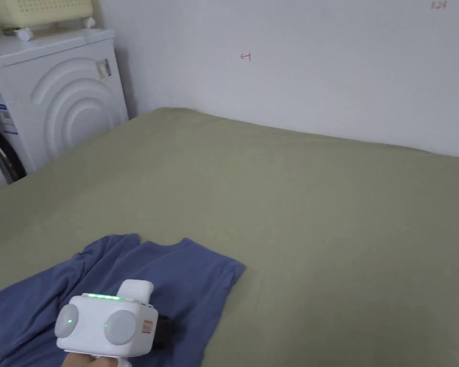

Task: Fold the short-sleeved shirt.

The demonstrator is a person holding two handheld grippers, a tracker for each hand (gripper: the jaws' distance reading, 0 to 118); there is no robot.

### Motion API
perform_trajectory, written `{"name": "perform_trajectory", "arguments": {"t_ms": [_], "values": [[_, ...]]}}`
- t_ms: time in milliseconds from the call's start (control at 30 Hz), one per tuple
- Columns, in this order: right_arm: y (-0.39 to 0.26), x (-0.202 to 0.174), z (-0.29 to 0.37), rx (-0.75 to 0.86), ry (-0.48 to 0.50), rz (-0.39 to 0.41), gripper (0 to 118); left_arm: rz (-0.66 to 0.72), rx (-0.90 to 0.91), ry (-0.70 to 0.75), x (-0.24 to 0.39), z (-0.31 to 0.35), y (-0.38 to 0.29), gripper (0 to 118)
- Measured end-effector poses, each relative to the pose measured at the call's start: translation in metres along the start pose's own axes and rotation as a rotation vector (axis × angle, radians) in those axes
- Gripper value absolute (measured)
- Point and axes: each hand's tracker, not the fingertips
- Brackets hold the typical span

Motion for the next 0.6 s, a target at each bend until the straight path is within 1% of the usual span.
{"name": "perform_trajectory", "arguments": {"t_ms": [33, 67, 100, 133, 167, 233, 267, 333, 367, 400, 467, 533, 600], "values": [[-0.002, 0.006, 0.008, 0.003, -0.017, -0.008, 1, -0.019, 0.024, 0.039, -0.02, -0.029, 0.001, 3], [-0.004, 0.011, 0.015, 0.005, -0.028, -0.016, 1, -0.025, 0.028, 0.111, -0.021, -0.028, 0.002, 3], [-0.007, 0.017, 0.024, 0.006, -0.043, -0.027, 1, -0.041, 0.006, 0.079, -0.022, -0.027, 0.006, 3], [-0.011, 0.023, 0.034, 0.009, -0.053, -0.037, 1, -0.017, 0.016, 0.061, -0.023, -0.021, 0.01, 3], [-0.013, 0.029, 0.043, 0.015, -0.067, -0.051, 1, 0.0, 0.027, 0.061, -0.01, 0.002, 0.006, 3], [-0.019, 0.042, 0.065, 0.04, -0.103, -0.105, 1, 0.002, 0.079, 0.064, 0.005, 0.028, 0.015, 3], [-0.021, 0.048, 0.074, 0.045, -0.123, -0.116, 1, -0.018, 0.073, 0.049, 0.016, 0.037, 0.018, 3], [-0.025, 0.057, 0.092, 0.07, -0.169, -0.104, 1, -0.127, 0.115, 0.064, 0.029, 0.041, 0.034, 3], [-0.026, 0.062, 0.1, 0.093, -0.198, -0.113, 1, -0.151, 0.151, 0.062, 0.038, 0.048, 0.041, 3], [-0.027, 0.067, 0.108, 0.098, -0.206, -0.121, 1, -0.157, 0.182, 0.042, 0.05, 0.056, 0.049, 3], [-0.028, 0.08, 0.12, 0.104, -0.216, -0.156, 2, -0.17, 0.219, -0.01, 0.081, 0.066, 0.056, 3], [-0.029, 0.091, 0.13, 0.1, -0.233, -0.168, 2, -0.227, 0.259, -0.065, 0.123, 0.079, 0.067, 3], [-0.03, 0.101, 0.137, 0.089, -0.236, -0.18, 4, -0.315, 0.278, -0.122, 0.17, 0.092, 0.071, 3]]}}
